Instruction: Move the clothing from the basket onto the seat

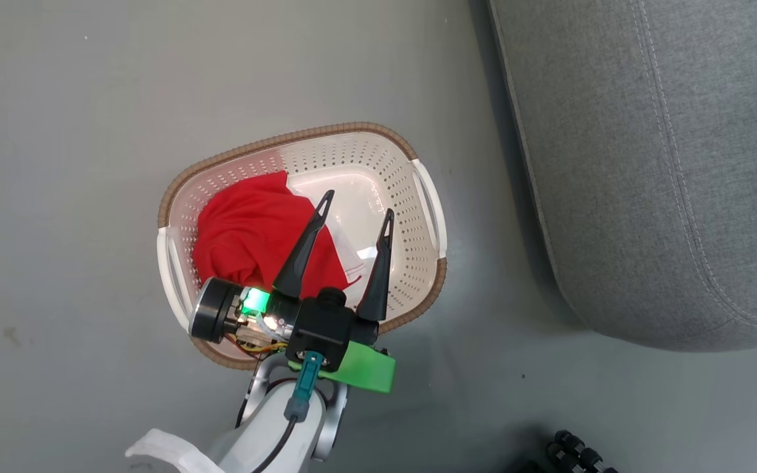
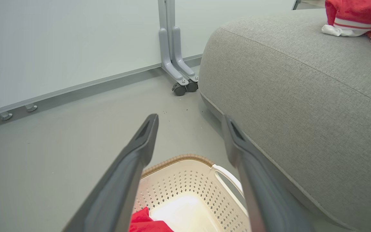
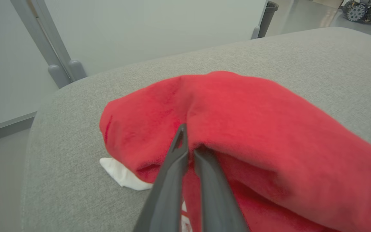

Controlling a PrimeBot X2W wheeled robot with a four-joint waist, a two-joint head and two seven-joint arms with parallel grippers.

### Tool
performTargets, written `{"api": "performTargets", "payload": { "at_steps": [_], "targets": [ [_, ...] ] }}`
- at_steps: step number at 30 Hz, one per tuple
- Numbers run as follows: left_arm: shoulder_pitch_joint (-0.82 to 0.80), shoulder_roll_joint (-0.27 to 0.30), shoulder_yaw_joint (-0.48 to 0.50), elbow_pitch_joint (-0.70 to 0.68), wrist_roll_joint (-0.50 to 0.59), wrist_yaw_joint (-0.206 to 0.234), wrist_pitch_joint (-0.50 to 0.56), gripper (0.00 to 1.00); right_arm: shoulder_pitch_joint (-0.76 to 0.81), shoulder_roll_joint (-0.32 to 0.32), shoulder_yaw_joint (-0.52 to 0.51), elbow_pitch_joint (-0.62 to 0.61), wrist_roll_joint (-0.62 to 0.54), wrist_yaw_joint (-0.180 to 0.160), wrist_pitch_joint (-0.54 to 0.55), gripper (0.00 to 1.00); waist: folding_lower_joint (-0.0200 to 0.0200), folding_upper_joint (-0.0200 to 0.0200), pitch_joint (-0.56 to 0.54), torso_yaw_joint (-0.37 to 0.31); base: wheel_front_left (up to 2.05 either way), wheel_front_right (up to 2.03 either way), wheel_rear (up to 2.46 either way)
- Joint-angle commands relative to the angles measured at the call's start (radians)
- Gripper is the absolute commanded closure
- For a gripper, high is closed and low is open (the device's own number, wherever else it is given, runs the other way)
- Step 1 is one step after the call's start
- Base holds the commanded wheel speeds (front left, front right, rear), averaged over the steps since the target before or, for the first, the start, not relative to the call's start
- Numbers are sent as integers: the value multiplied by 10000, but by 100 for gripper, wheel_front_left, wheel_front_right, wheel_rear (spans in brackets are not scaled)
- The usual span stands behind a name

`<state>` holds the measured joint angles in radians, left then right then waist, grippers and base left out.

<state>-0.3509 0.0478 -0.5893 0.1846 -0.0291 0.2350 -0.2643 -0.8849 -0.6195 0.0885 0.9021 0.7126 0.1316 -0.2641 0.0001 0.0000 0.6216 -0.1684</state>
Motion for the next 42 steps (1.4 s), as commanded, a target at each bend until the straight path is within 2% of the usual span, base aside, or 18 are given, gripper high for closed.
{"api": "performTargets", "payload": {
  "at_steps": [1, 2, 3, 11, 17, 20, 25, 31, 42],
  "targets": [
    [-60, 51, 21, 11, -30, 17, 0, 0, -14, -128, 138, -2, 169, -18, -2, 59, -1, 0, -107, -22, 0, 0, 0],
    [-55, 51, 22, 17, -34, -2, 0, 0, -40, -144, 250, -61, 287, -18, -2, 19, -1, 0, -161, -37, 0, 0, 0],
    [-34, 49, 26, 23, -68, -19, 0, 0, -40, -134, 375, -146, 360, -18, -1, 0, -1, 0, -234, -63, 0, 0, 0],
    [143, 50, 41, 33, -462, -178, 0, 0, 401, -223, 1253, -788, 235, -18, -1, 0, -1, 0, -1134, -217, 0, 0, 0],
    [509, 50, 253, 28, -839, -400, 0, 0, 1031, -318, 1590, -2115, -276, -18, -1, 0, -1, 0, -2332, -319, 0, 0, 0],
    [895, 50, 477, -74, -1131, -563, 2, 0, 1556, -307, 1182, -3335, -544, -18, -2, 0, -1, 0, -3252, -338, 0, 0, 0],
    [1426, 46, 792, -234, -1335, -780, 0, 0, 2456, -277, 763, -5067, -1155, -18, -1, 0, -1, 0, -4148, -312, 0, 0, 0],
    [2087, 49, 1256, -409, -1536, -1016, 0, 0, 3584, 173, 32, -6881, -1268, -18, -1, 0, -1, 0, -5009, -274, 0, 0, 0],
    [2691, 49, 1881, -689, -1721, -1202, 2, 0, 5519, 1188, -501, -8735, -1584, -18, -1, 0, -1, 0, -5800, 71, 0, 0, 0]
  ]
}}
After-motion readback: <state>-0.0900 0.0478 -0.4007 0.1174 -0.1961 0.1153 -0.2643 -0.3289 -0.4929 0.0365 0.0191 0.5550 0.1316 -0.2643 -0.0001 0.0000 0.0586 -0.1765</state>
